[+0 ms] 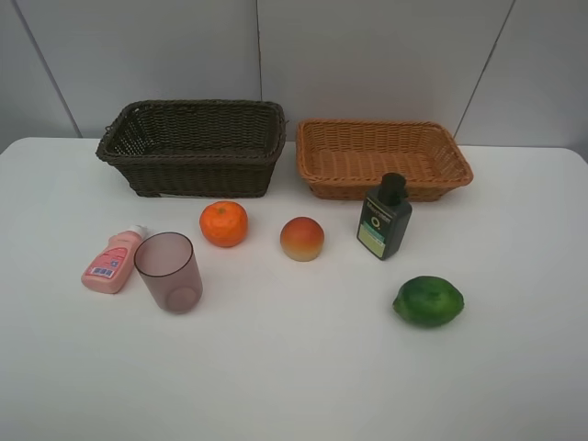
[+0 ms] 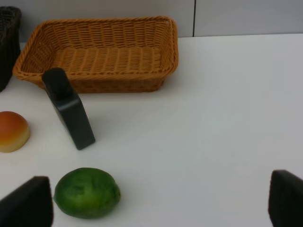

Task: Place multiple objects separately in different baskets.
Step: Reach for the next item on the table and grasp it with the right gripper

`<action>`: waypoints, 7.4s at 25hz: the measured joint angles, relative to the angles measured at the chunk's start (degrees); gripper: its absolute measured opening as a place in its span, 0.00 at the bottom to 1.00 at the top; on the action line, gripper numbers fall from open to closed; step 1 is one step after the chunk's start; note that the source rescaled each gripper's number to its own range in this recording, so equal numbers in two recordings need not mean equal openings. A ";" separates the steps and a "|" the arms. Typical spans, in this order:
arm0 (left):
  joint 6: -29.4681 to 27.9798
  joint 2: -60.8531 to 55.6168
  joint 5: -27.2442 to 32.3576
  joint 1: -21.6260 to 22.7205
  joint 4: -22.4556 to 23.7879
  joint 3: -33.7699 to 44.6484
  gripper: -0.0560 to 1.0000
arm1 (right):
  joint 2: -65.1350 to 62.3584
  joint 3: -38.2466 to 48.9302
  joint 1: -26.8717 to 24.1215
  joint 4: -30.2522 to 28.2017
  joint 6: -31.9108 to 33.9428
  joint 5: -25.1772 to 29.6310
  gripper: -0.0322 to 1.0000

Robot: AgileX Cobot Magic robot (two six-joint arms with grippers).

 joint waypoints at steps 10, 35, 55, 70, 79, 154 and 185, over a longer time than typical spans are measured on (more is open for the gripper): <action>0.00 0.00 0.00 0.00 0.00 0.00 0.99 | 0.00 0.00 0.00 0.00 0.00 0.00 1.00; 0.00 0.00 0.00 0.00 0.00 0.00 0.99 | 0.00 0.00 0.00 0.00 0.00 0.00 1.00; 0.00 0.00 0.00 0.00 0.00 0.00 0.99 | 0.00 0.00 0.00 -0.44 0.88 0.00 1.00; 0.00 0.00 0.00 0.00 0.00 0.00 0.99 | 27.13 -14.74 0.89 0.00 -1.38 -7.23 1.00; 0.00 0.00 -0.02 0.00 -0.02 0.00 0.99 | 49.22 -27.14 9.84 -0.34 -1.52 -7.31 1.00; 0.00 0.00 -0.18 0.00 -0.02 0.00 0.99 | 114.09 -50.59 28.65 -15.45 -0.22 -2.92 1.00; 0.00 0.00 -0.18 0.00 -0.02 0.00 0.99 | 116.08 -50.78 28.65 -15.25 -0.39 -4.57 0.03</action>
